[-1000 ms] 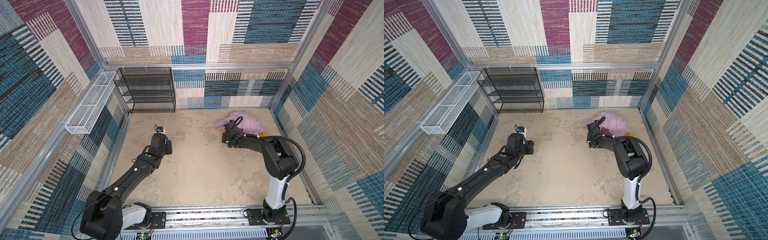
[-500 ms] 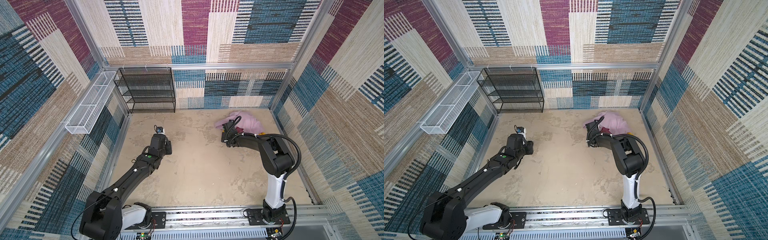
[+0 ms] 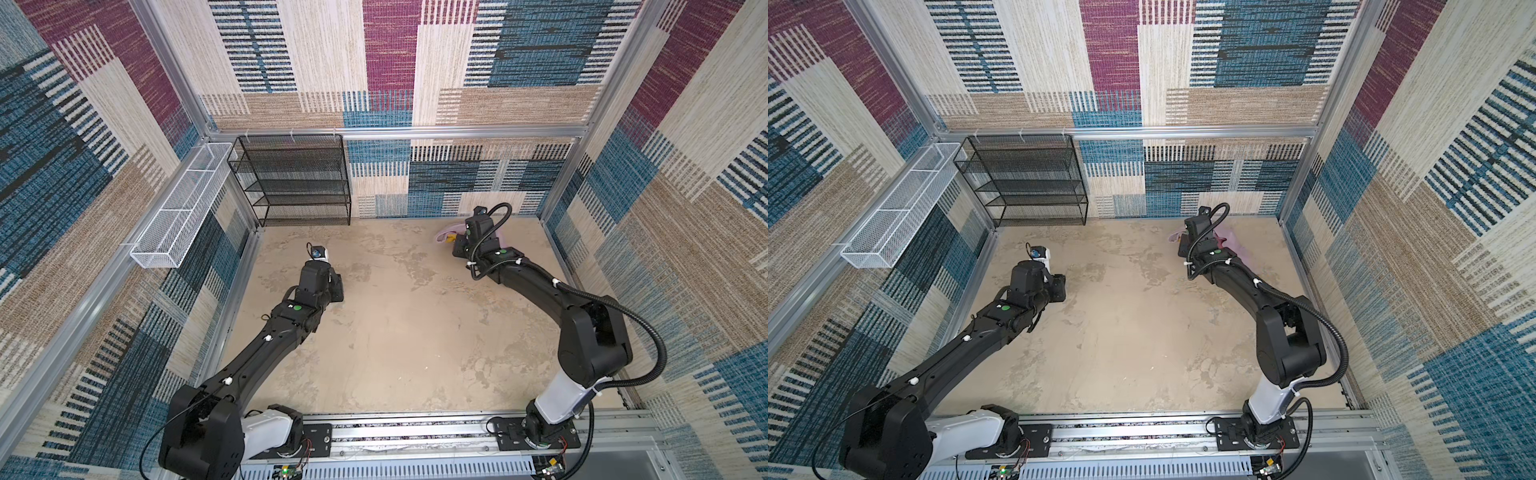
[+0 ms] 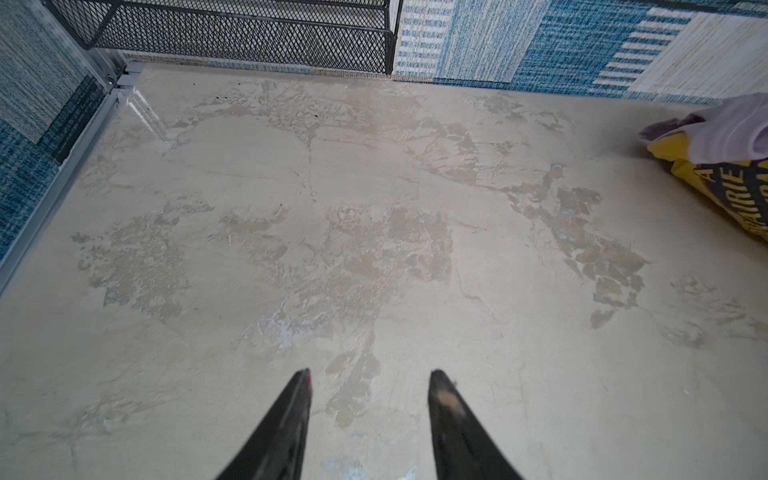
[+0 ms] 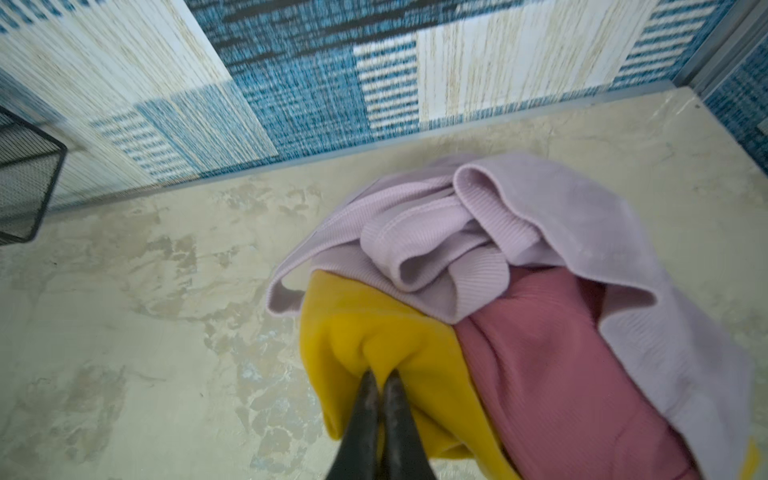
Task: Pick out a specific cloth from the pile
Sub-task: 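Lift the yellow T-shirt with the right gripper, pulling it out of the pile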
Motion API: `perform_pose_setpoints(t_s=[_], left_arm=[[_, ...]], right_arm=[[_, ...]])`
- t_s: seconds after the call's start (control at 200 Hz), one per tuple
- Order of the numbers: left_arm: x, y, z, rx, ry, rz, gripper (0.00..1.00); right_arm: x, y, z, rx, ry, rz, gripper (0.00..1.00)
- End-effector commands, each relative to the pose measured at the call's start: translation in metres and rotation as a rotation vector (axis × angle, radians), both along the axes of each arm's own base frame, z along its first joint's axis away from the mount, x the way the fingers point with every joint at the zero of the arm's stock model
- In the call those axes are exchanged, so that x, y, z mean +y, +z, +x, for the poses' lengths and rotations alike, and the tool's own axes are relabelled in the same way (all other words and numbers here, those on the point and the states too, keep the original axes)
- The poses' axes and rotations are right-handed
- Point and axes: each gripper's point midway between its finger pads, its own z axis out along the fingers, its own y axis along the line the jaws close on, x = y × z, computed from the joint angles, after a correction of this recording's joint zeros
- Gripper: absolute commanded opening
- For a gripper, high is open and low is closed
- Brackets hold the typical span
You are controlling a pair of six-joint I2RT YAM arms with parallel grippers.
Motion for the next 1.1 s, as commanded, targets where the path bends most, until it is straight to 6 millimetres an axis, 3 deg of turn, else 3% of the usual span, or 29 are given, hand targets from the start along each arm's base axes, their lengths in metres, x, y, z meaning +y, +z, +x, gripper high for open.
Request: perform_pose_setpoints(t_s=[0.0,0.2,0.531,0.711,0.776,0.786,0.826,1.092], left_arm=[[-0.002,0.003,0.000,0.015,-0.031,0.030,0.48],[-0.004,0.012,0.005,0.007,-0.031,0.028,0.48],[-0.004,0.018,0.005,-0.005,-0.032,0.026,0.48],[-0.002,0.023,-0.001,-0.015,-0.029,0.019,0.48],[-0.001,0.027,-0.003,-0.026,-0.028,0.015,0.48],[-0.001,0.027,-0.003,-0.026,-0.027,0.015,0.48],[0.000,0.029,-0.004,-0.032,-0.027,0.013,0.48],[0.005,0.037,-0.011,-0.036,-0.005,0.016,0.48]], right_arm=[[-0.012,0.033,0.002,-0.060,0.020,0.032,0.00],[-0.035,0.080,0.002,-0.130,0.014,0.029,0.00],[-0.036,0.151,-0.008,-0.245,0.040,0.034,0.00],[-0.029,0.191,-0.021,-0.321,0.090,0.073,0.00],[-0.026,0.196,-0.026,-0.327,0.111,0.085,0.00],[-0.026,0.206,-0.027,-0.349,0.115,0.089,0.00],[-0.023,0.217,-0.031,-0.371,0.130,0.104,0.00],[0.024,0.271,-0.065,-0.476,0.427,0.240,0.00]])
